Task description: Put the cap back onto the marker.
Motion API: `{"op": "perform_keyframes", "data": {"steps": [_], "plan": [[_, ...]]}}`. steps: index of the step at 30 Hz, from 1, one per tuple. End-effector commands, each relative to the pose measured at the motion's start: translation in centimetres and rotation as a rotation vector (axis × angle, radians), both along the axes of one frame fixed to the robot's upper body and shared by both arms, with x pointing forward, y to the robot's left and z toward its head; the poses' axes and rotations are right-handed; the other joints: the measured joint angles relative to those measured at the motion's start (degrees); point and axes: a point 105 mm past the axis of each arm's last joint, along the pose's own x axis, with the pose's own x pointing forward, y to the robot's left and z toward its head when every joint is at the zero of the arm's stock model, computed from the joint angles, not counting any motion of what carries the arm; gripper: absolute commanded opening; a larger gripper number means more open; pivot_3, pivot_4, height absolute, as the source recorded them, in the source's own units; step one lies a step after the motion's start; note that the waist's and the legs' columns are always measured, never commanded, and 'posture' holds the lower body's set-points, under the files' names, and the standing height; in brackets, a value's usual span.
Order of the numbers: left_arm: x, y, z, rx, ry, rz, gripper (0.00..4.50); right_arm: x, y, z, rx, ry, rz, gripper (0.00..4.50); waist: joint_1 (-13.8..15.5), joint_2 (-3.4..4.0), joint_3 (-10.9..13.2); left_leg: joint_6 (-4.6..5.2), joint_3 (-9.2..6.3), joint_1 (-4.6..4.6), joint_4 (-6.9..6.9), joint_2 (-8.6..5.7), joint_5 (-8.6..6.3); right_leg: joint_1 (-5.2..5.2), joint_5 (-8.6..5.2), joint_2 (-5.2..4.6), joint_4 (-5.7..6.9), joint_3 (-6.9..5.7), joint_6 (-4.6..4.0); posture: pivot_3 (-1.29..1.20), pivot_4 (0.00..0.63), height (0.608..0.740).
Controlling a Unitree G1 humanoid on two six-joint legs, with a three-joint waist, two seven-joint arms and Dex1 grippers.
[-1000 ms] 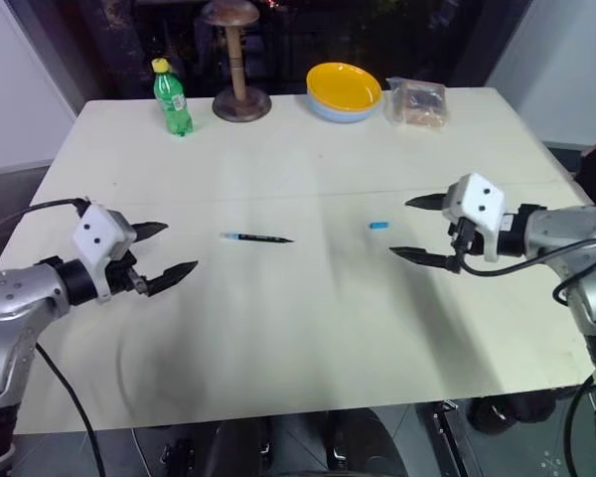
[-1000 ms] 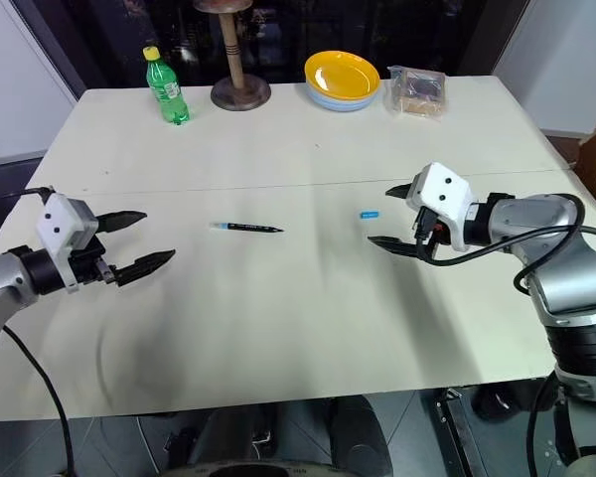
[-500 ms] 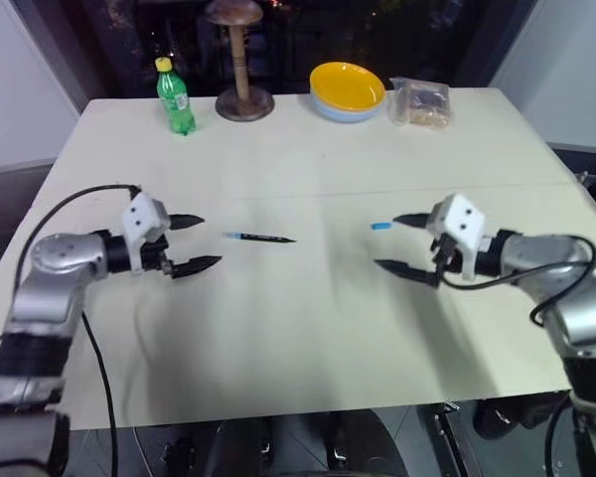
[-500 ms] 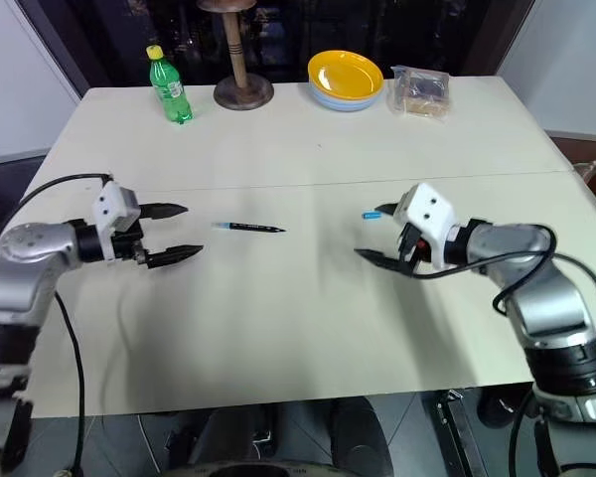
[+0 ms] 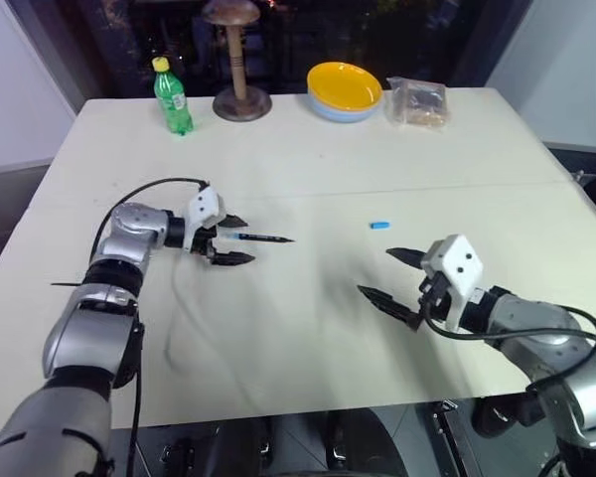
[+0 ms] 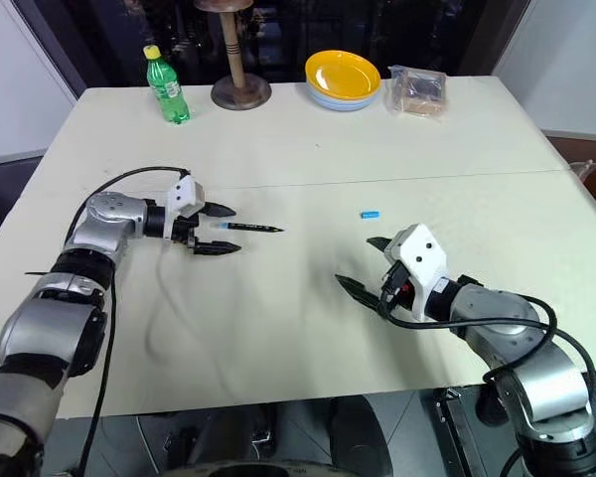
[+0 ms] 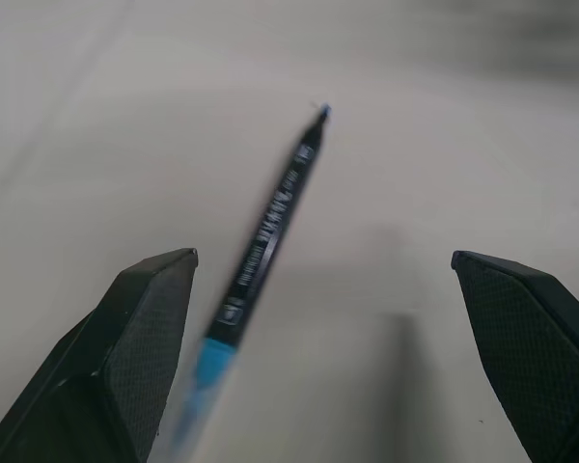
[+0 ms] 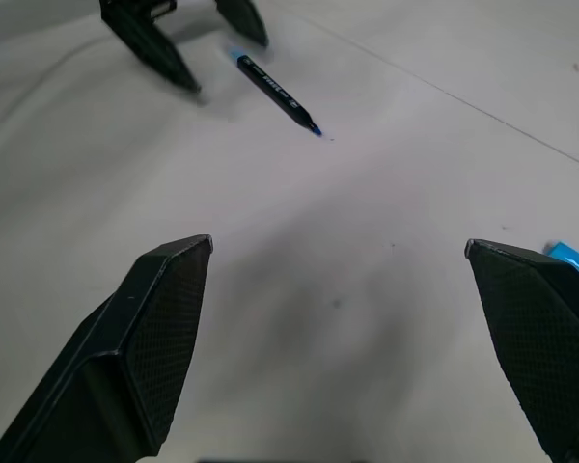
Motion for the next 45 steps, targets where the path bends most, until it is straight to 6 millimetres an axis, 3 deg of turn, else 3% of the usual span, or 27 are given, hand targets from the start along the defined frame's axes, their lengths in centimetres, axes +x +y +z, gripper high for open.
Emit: {"op": "perform_keyframes", "data": {"steps": [1,15,18,25,37,45], "plan": [[0.4,0.0,0.2,0.05,-0.016,0.0,4.42,-0.5,0.2,1.3,0.009,-0.054,-0.013,4.37,0.0,-0.03,0.0,0.0,0.0,0.0,0.0,0.01,0.0,0.0,0.0,0.0,0.0,0.0,0.0,0.0,0.15,0.74],[0.1,0.3,-1.9,0.116,0.121,0.039,4.42,-0.4,0.0,2.0,-0.004,-0.079,-0.051,4.37,0.0,-0.09,-0.1,0.0,-0.08,0.02,0.04,0.01,0.0,0.05,0.0,0.03,0.02,0.0,0.01,0.0,0.15,0.74],[0.1,0.3,-2.0,0.116,0.13,0.043,3.65,-0.3,-0.1,2.0,-0.014,-0.082,-0.05,4.37,-0.1,-0.13,-0.1,0.0,-0.09,0.02,0.04,0.01,0.0,0.06,0.0,0.04,0.03,0.0,0.01,0.0,0.15,0.74],[0.0,0.1,-2.3,0.111,0.143,0.042,0.08,-0.1,-0.3,2.3,-0.025,-0.094,-0.053,4.37,-0.1,-0.13,-0.1,0.0,-0.09,0.03,0.04,0.01,0.0,0.06,0.0,0.04,0.03,0.0,0.01,0.0,0.15,0.74],[-0.1,0.5,-2.5,0.107,0.134,0.053,0.03,0.6,-0.5,2.7,-0.047,-0.103,-0.04,4.37,-0.1,-0.14,-0.1,0.0,-0.09,0.05,0.05,0.01,0.0,0.09,0.0,0.04,0.03,0.01,0.01,0.0,0.15,0.74],[-0.2,0.8,-0.3,0.155,-0.114,-0.072,0.03,3.6,-0.8,3.5,-0.081,-0.132,0.023,4.37,-0.3,-0.14,-0.1,0.0,-0.07,0.06,0.05,0.03,0.0,0.07,0.01,0.05,0.06,0.02,0.01,0.0,0.15,0.74]]}}
